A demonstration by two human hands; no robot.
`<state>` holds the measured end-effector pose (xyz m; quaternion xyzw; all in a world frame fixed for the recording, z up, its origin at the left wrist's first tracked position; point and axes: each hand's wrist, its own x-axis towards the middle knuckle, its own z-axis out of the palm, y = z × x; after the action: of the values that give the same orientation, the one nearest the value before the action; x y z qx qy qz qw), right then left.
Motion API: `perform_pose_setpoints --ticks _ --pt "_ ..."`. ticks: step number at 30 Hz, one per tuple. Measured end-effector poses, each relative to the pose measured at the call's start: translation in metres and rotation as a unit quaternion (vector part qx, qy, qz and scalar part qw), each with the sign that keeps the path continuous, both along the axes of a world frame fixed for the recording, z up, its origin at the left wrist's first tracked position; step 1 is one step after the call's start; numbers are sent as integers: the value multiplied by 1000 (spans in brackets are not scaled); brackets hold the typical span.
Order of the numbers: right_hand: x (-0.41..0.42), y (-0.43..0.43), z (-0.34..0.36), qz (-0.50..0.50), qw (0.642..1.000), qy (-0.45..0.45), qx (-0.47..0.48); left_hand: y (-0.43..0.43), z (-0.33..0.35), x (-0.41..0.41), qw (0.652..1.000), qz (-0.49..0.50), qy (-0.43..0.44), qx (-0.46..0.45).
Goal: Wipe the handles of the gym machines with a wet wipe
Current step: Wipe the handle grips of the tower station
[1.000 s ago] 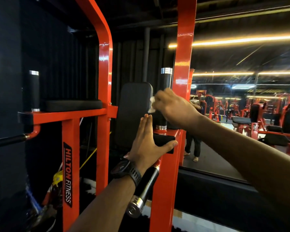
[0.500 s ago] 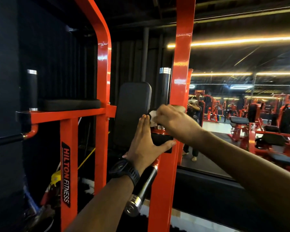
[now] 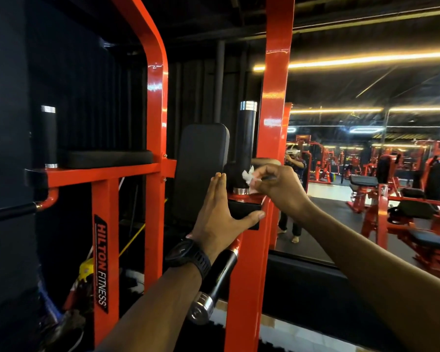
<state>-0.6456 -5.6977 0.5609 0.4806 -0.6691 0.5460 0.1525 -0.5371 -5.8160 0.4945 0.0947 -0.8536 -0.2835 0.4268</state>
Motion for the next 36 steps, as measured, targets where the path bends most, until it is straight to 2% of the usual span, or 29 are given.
perform_pose_setpoints --ticks 2,7,12,15,19,21,24,26,30,33,35,36 --pt "0 -3 4 45 995 -50 -71 0 0 0 1000 -1 3 -1" --pt "-2 -7 5 69 993 -72 -60 -1 -2 -1 1000 0 8 -7" --pt "4 -19 47 77 979 -82 -168 -2 -2 -1 1000 6 14 -15" --pt "0 -24 33 50 987 -70 -138 -2 -1 0 1000 6 5 -15" --pt "-3 -26 54 -11 985 -12 -172 -2 -1 0 999 19 13 -31" --pt "-4 -29 60 -80 978 74 -175 -3 -2 0 999 22 12 -36" --pt "-6 -27 39 -89 970 185 -134 -4 -3 -2 999 24 15 -40" --pt "-5 -23 36 -103 954 264 -100 -5 -3 -3 998 27 21 -43" --pt "6 -30 66 -177 920 313 -158 -4 -3 -2 998 34 13 -42" --pt "10 -30 56 -195 860 468 -57 -3 -3 -3 998 36 16 -45" --pt "12 -24 51 -213 764 604 71 -5 -4 -5 998 39 19 -46" --pt "9 -20 59 -220 744 626 81 -4 -3 -6 998 37 17 -45"
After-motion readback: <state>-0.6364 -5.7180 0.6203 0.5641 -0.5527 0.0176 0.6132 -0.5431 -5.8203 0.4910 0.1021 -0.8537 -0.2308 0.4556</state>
